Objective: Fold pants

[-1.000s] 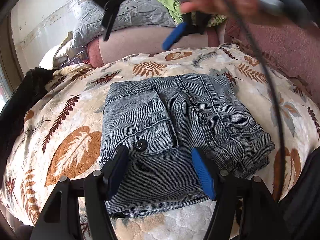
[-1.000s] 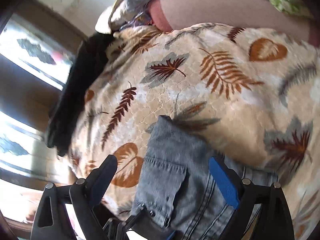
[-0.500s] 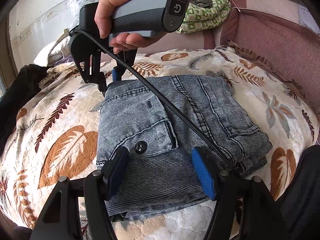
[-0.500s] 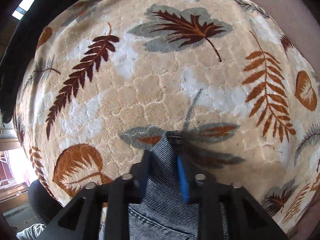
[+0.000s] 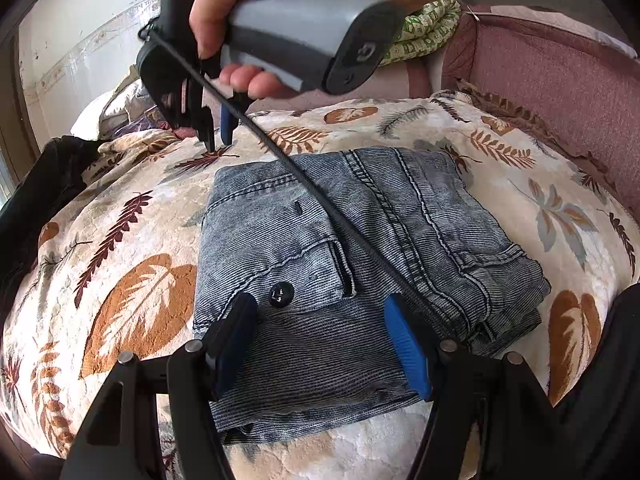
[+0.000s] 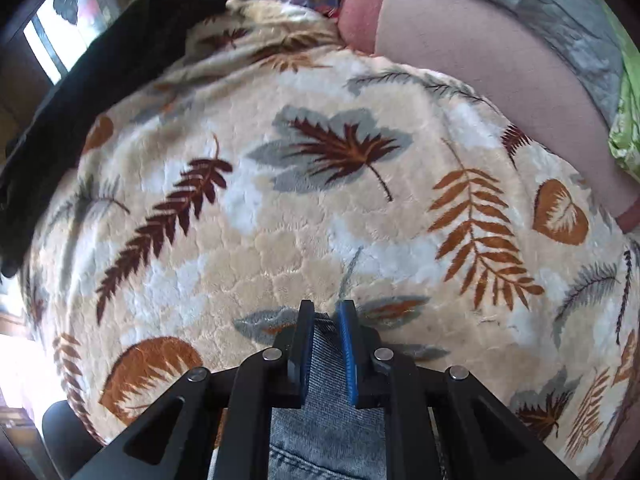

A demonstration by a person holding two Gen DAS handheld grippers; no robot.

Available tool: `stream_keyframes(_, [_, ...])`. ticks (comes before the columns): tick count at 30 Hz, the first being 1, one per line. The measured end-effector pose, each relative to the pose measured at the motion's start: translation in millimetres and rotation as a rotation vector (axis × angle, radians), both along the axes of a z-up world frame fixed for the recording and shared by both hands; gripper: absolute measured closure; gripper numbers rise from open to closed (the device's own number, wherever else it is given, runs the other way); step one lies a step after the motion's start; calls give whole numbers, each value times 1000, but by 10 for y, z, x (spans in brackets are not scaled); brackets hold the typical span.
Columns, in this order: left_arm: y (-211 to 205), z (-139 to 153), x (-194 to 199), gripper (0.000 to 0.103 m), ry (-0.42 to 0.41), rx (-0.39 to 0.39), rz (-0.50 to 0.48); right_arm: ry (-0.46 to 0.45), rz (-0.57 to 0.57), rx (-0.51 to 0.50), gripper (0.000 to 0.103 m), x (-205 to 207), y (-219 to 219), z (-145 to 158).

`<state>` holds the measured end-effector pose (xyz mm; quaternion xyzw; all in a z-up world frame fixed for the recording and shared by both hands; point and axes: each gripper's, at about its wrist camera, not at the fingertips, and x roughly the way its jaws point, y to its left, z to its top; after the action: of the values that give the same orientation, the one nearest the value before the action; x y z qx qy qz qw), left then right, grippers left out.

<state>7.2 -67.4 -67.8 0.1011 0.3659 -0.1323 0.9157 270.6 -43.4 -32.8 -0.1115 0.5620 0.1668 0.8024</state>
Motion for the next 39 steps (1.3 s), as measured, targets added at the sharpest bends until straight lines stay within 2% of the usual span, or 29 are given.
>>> stream_keyframes(3, [3, -1, -6, 36, -4, -1, -1, 130, -29, 163, 87, -146, -241, 62])
stream_keyframes(6, [-6, 2, -11, 36, -7, 3, 3, 265, -45, 256, 86, -333, -360, -236])
stream_keyframes(8, [-11, 5, -20, 36, -15, 5, 4, 292, -105, 204, 84, -355, -499, -573])
stream_keyframes(10, [12, 9, -31, 36, -21, -13, 7, 318, -190, 314, 85, -314, -677, -708])
stream_keyframes(12, [53, 48, -77, 36, -27, -42, -6, 283, -192, 388, 84, -396, -752, -520])
stream_keyframes(14, [128, 117, -119, 35, -29, -91, -15, 209, -154, 389, 84, -558, -844, -243])
stream_keyframes(17, [299, 267, -163, 35, -31, -185, 23, 134, -209, 409, 73, -824, -1216, 10])
stream_keyframes(19, [400, 390, -183, 35, -72, -224, 63, 83, -244, 446, 66, -982, -1482, 48])
stream_keyframes(20, [439, 430, -178, 34, -90, -239, 82, 72, -255, 453, 52, -1047, -1597, 8])
stream_keyframes(21, [468, 435, -147, 28, -91, -253, 101, 81, -268, 449, 34, -1091, -1669, -99])
stream_keyframes(22, [477, 388, -77, 25, -60, -259, 112, 99, -280, 418, 31, -1058, -1733, -260])
stream_keyframes(24, [402, 124, 149, 23, 129, -227, 85, 148, -326, 302, 31, -1054, -1834, -592])
stream_keyframes(25, [377, 3, 214, 23, 194, -215, 76, 157, -349, 329, 30, -1074, -1902, -634])
stream_keyframes(26, [385, 0, 192, 23, 165, -199, 85, 140, -354, 362, 31, -1090, -1940, -577])
stream_keyframes(28, [420, 113, 145, 23, 134, -219, 88, 115, -346, 410, 31, -1102, -1984, -380])
stream_keyframes(31, [497, 337, 130, 23, 75, -250, 127, 23, -338, 458, 31, -1069, -2013, -66])
stream_keyframes(33, [497, 386, 203, 23, 71, -238, 142, -4, -321, 497, 31, -983, -1970, -14])
stream_keyframes(34, [481, 338, 274, 23, 94, -222, 143, -9, -320, 495, 31, -925, -1945, -53])
stream_keyframes(35, [440, 246, 337, 23, 131, -188, 152, 0, -324, 461, 31, -860, -1906, -164])
stream_keyframes(37, [370, 18, 439, 23, 222, -143, 152, 61, -365, 269, 29, -787, -1853, -564])
stream_keyframes(38, [376, -22, 423, 21, 222, -153, 159, 46, -373, 262, 27, -793, -1868, -667])
stream_keyframes(39, [399, -6, 396, 19, 206, -159, 172, 12, -366, 261, 26, -824, -1861, -626])
